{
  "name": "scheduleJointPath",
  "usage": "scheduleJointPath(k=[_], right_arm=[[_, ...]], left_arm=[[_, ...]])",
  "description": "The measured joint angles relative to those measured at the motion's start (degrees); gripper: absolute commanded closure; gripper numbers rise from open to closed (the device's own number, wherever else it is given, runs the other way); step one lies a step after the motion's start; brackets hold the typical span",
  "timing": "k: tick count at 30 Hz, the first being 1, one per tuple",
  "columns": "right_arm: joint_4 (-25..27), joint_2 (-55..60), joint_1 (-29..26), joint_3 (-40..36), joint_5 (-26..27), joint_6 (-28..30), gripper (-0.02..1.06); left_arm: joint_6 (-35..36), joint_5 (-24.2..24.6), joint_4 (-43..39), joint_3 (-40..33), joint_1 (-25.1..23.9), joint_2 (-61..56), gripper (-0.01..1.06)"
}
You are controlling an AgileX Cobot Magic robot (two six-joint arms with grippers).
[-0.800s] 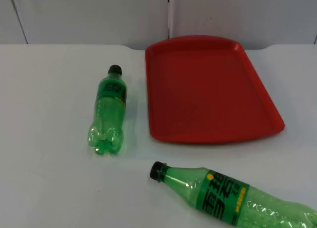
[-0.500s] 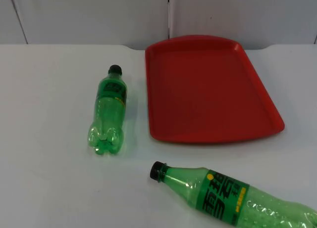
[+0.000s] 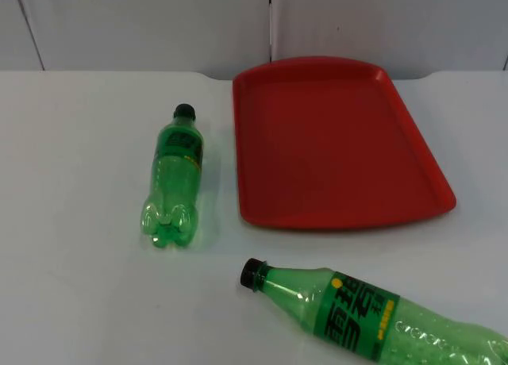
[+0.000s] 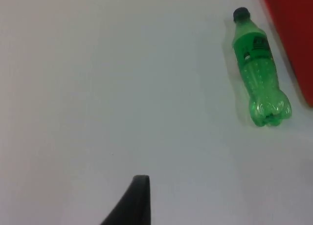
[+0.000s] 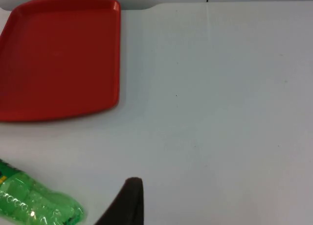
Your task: Place the bottle upright on the tray.
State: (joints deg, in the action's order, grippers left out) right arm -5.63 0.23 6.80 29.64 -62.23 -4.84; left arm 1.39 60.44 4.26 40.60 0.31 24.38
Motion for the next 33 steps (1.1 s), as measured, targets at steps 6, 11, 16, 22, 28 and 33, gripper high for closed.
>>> scheduleJointPath(k=[6,11,16,22,28,33], right_arm=[[0.0,0.0,0.0,0.0,0.0,0.0,-0.01],[0.0,0.0,0.0,0.0,0.0,0.0,-0.01],[0.0,0.0,0.0,0.0,0.0,0.0,-0.01],[0.0,0.0,0.0,0.0,0.0,0.0,-0.01],[0.0,0.0,0.0,0.0,0.0,0.0,-0.01],[0.0,0.0,0.0,0.0,0.0,0.0,-0.01]], left_arm=[[0.0,-1.76,0.0,0.5,0.0,6.02,0.0],[0.0,-4.42,0.0,0.5,0.0,9.52,0.0],[0.0,-6.62,0.0,0.5,0.0,12.96,0.0],[0.0,-10.54,0.0,0.5,0.0,17.13,0.0],[0.0,-15.1,0.1,0.5,0.0,21.51,0.0],[0.0,-18.62,0.21,0.5,0.0,25.48,0.0]])
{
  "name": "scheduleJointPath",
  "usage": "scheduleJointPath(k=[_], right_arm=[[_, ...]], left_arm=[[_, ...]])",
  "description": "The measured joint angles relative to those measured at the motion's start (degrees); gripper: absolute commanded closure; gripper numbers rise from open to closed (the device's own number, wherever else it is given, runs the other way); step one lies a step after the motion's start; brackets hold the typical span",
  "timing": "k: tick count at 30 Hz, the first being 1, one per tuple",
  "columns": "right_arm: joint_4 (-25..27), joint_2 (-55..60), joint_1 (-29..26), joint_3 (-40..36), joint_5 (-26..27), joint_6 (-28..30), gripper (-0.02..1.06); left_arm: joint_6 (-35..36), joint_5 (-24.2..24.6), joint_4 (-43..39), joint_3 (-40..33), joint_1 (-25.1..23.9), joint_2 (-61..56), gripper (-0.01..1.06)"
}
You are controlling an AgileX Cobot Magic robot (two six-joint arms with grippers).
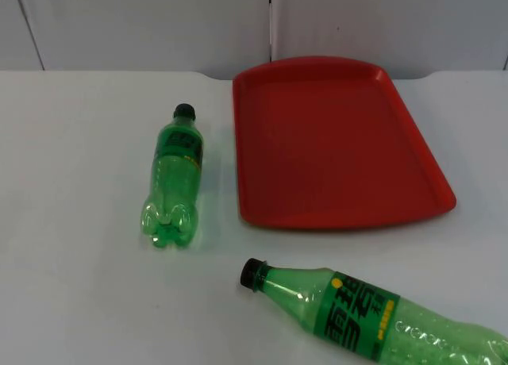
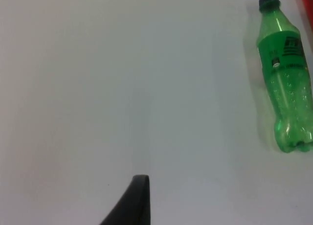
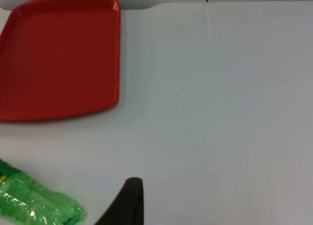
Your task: Place the bottle upright on the tray.
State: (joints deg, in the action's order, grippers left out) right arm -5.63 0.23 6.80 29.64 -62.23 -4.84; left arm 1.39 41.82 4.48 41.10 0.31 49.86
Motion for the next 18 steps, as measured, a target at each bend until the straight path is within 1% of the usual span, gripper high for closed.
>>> scheduleJointPath(k=[2,3,8,9,12,14,18], right_arm=[[0.0,0.0,0.0,0.0,0.0,0.0,-0.01],[0.0,0.0,0.0,0.0,0.0,0.0,-0.01],[0.0,0.0,0.0,0.0,0.0,0.0,-0.01],[0.0,0.0,0.0,0.0,0.0,0.0,-0.01],[0.0,0.0,0.0,0.0,0.0,0.0,-0.01],[0.0,0.0,0.0,0.0,0.0,0.0,-0.01],[0.0,0.0,0.0,0.0,0.0,0.0,-0.01]], left_arm=[[0.0,-2.69,0.0,0.0,0.0,2.18,0.0],[0.0,-2.69,0.0,0.0,0.0,2.18,0.0],[-0.55,-8.47,0.1,0.0,0.0,6.73,0.0],[-0.55,-8.47,0.1,0.0,0.0,6.73,0.0],[-1.39,-11.44,0.22,0.0,0.0,9.72,0.0],[-1.39,-12.45,0.22,0.51,0.0,12.0,0.0],[-1.39,-12.69,0.3,2.47,0.0,15.26,0.0]])
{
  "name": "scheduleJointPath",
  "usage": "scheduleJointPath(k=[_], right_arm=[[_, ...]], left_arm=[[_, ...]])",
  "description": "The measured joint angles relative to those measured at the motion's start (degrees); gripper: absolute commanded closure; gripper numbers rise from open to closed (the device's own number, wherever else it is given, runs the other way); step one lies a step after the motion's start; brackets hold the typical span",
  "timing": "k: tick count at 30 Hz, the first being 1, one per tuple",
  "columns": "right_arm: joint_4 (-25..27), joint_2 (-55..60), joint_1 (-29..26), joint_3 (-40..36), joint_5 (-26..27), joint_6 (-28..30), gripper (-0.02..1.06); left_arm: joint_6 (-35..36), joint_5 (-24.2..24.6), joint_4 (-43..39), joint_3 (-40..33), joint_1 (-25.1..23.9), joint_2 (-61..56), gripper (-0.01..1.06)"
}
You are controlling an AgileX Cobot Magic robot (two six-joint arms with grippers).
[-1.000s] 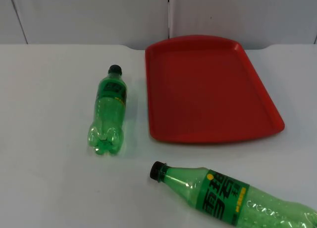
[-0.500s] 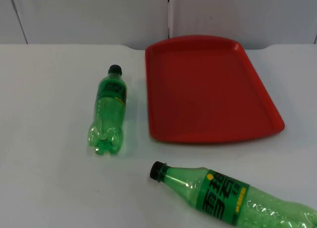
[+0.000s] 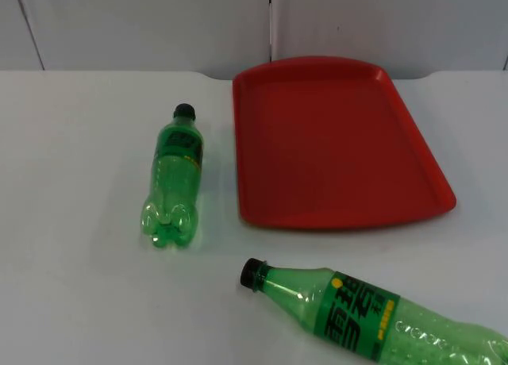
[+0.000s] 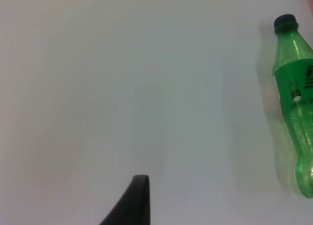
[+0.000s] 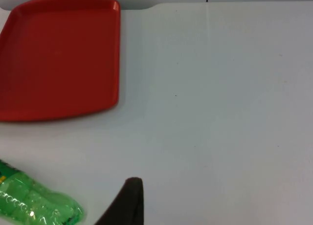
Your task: Place the bottle upright on the tray.
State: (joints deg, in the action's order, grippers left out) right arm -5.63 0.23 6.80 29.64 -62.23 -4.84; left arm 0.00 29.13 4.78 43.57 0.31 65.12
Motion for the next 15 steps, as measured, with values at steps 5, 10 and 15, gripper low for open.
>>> scheduleJointPath(k=[5,10,15], right_arm=[[0.0,0.0,0.0,0.0,0.0,0.0,-0.01],[0.0,0.0,0.0,0.0,0.0,0.0,-0.01],[0.0,0.0,0.0,0.0,0.0,0.0,-0.01]], left_arm=[[-2.09,0.12,1.91,4.13,0.0,3.95,0.0],[-5.18,2.97,5.3,11.02,0.0,8.49,0.0],[-7.35,6.67,8.12,17.44,0.0,13.33,0.0]])
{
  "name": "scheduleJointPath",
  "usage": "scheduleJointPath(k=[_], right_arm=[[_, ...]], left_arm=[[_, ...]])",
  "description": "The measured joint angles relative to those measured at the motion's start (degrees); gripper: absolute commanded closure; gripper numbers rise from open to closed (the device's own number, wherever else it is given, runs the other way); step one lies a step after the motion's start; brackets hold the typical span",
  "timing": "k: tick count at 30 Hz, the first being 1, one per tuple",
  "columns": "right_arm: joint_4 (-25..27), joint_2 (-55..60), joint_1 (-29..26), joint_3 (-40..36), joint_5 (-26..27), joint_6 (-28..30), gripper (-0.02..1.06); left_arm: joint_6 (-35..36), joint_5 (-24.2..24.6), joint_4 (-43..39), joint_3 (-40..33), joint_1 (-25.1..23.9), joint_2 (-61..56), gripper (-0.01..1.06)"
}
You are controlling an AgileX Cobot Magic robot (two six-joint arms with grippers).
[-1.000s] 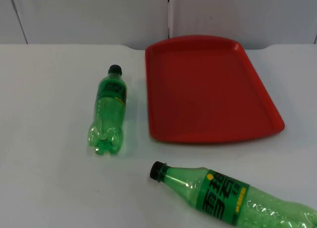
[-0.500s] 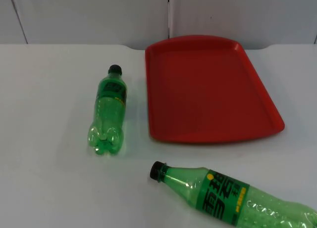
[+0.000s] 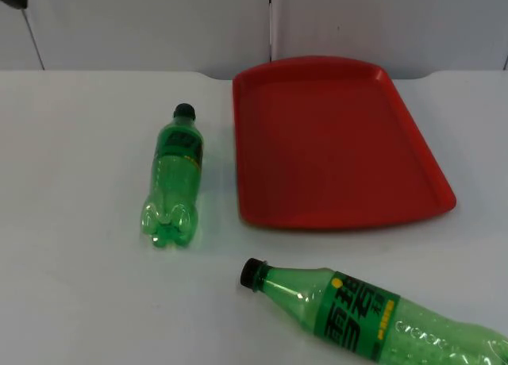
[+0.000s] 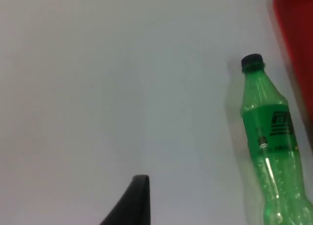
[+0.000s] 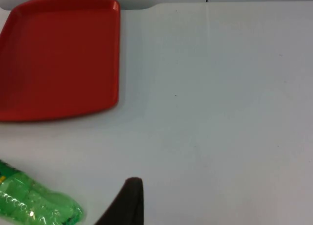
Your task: Place the bottle upright on the tray.
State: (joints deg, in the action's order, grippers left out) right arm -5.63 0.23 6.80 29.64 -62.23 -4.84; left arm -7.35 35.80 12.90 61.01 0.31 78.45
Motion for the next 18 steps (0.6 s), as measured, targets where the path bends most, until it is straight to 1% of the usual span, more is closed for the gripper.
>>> scheduleJointPath(k=[3,4,8,10,16,18], right_arm=[[0.0,0.0,0.0,0.0,0.0,0.0,-0.01],[0.0,0.0,0.0,0.0,0.0,0.0,-0.01],[0.0,0.0,0.0,0.0,0.0,0.0,-0.01],[0.0,0.0,0.0,0.0,0.0,0.0,-0.01],[0.0,0.0,0.0,0.0,0.0,0.0,-0.01],[0.0,0.0,0.0,0.0,0.0,0.0,-0.01]], left_arm=[[-1.95,2.92,2.82,4.91,0.0,3.69,0.0],[-1.95,2.92,2.82,4.91,0.0,3.69,0.0],[-3.47,5.26,5.01,9.76,0.62,8.35,0.0],[-3.58,5.5,5.13,10.88,0.98,9.45,0.0],[-3.81,5.7,5.25,15.74,4.47,15.02,0.0],[-3.48,6.63,5.25,17.73,5.47,17.42,0.0]])
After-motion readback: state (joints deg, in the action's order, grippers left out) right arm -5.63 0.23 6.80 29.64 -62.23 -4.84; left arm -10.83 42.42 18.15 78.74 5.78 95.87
